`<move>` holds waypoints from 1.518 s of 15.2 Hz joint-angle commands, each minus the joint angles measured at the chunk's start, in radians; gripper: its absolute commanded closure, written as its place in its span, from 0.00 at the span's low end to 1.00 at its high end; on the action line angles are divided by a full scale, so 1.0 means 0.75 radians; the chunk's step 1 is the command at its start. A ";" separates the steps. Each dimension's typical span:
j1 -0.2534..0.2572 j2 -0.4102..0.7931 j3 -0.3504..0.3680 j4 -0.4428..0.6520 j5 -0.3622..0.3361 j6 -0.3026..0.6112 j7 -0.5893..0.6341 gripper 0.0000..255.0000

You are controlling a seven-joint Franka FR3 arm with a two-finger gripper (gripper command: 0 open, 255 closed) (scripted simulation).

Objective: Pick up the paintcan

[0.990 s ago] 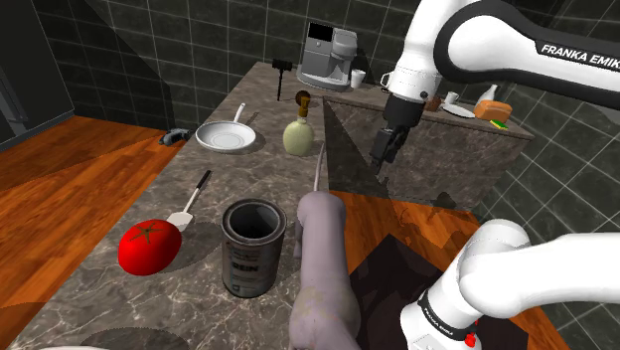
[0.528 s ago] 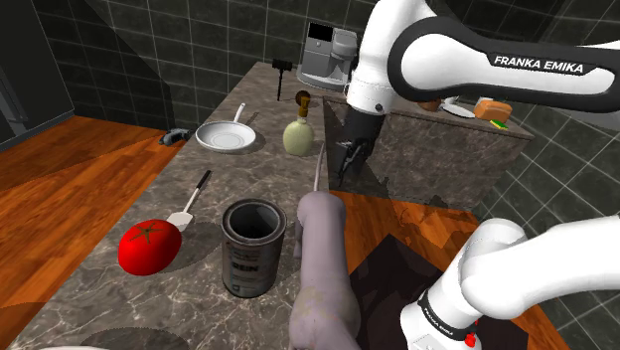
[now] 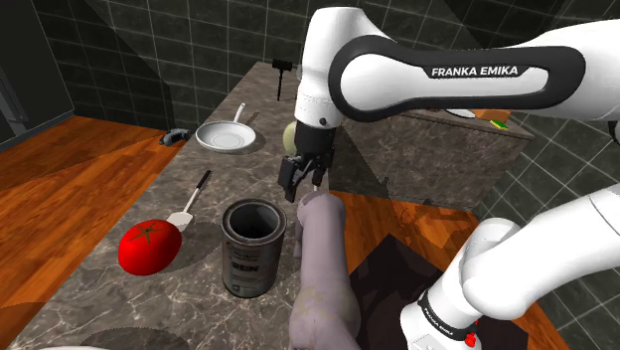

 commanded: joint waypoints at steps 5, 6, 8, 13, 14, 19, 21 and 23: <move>0.018 0.232 0.112 0.140 -0.045 0.095 0.151 0.00; 0.018 0.235 0.114 0.125 -0.045 0.113 0.150 0.00; 0.019 0.243 0.117 0.097 -0.045 0.150 0.149 0.00; 0.021 0.260 0.123 0.048 -0.047 0.214 0.148 0.00; 0.021 0.261 0.123 0.049 -0.047 0.215 0.148 1.00; 0.021 0.262 0.123 0.049 -0.047 0.215 0.148 1.00; 0.021 0.261 0.123 0.049 -0.047 0.215 0.148 1.00; 0.021 0.260 0.123 0.048 -0.047 0.214 0.148 1.00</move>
